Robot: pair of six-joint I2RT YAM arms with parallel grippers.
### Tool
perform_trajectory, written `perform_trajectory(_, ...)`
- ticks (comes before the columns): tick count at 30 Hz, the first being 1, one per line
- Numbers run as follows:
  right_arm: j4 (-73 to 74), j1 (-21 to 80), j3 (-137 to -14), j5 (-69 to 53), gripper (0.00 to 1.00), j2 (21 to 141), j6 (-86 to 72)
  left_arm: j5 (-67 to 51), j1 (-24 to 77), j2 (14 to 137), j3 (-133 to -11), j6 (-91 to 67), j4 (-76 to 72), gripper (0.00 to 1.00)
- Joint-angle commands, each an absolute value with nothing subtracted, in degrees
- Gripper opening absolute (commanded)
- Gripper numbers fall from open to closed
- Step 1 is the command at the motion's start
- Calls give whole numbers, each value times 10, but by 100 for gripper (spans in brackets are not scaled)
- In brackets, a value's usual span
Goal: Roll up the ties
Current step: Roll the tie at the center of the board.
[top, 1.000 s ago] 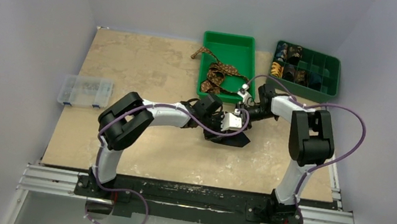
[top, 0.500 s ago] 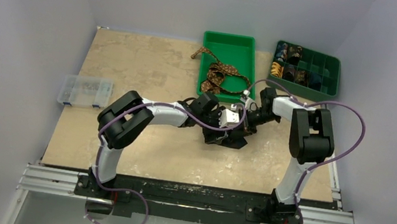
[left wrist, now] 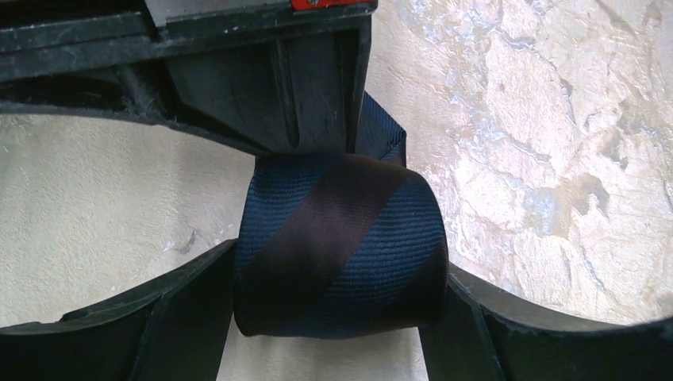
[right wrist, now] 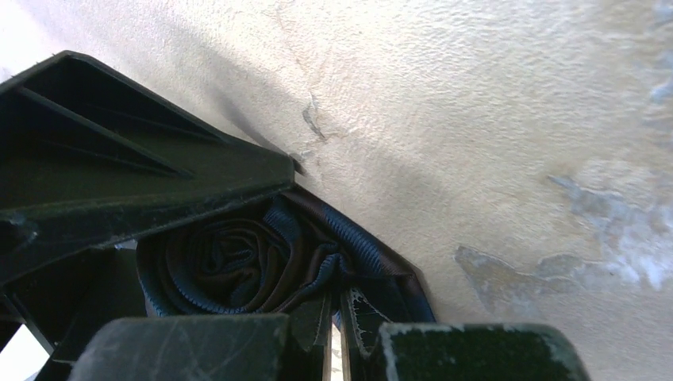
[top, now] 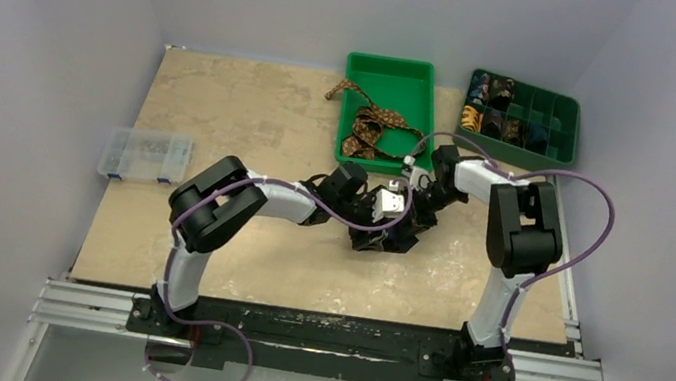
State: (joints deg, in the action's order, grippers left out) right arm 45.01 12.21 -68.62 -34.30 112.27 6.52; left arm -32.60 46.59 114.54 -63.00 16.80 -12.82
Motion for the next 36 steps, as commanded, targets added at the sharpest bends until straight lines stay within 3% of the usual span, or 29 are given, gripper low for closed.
perform_trajectory(1, 418, 141, -681, -221, 0, 1172, 67, -345, 469, 1144, -612, 138, -224, 75)
perform_trajectory(7, 401, 148, -693, -247, 0, 1186, 56, -323, 474, 1161, -621, 99, -248, 66)
perform_trajectory(16, 391, 151, -701, -330, 0, 1175, 59, -222, 492, 1161, -621, 142, -133, 33)
perform_trajectory(19, 417, 132, -711, -364, 19, 1153, 75, -191, 491, 1149, -610, 184, -74, 26)
perform_trajectory(26, 517, 83, -742, -447, 40, 1100, 128, -156, 491, 1148, -632, 216, 51, 23)
perform_trajectory(32, 504, 82, -711, -525, 50, 1052, 109, -159, 492, 1164, -662, 227, 78, 27)
perform_trajectory(36, 465, 89, -694, -555, 51, 1063, 73, -160, 492, 1168, -669, 231, 81, 29)
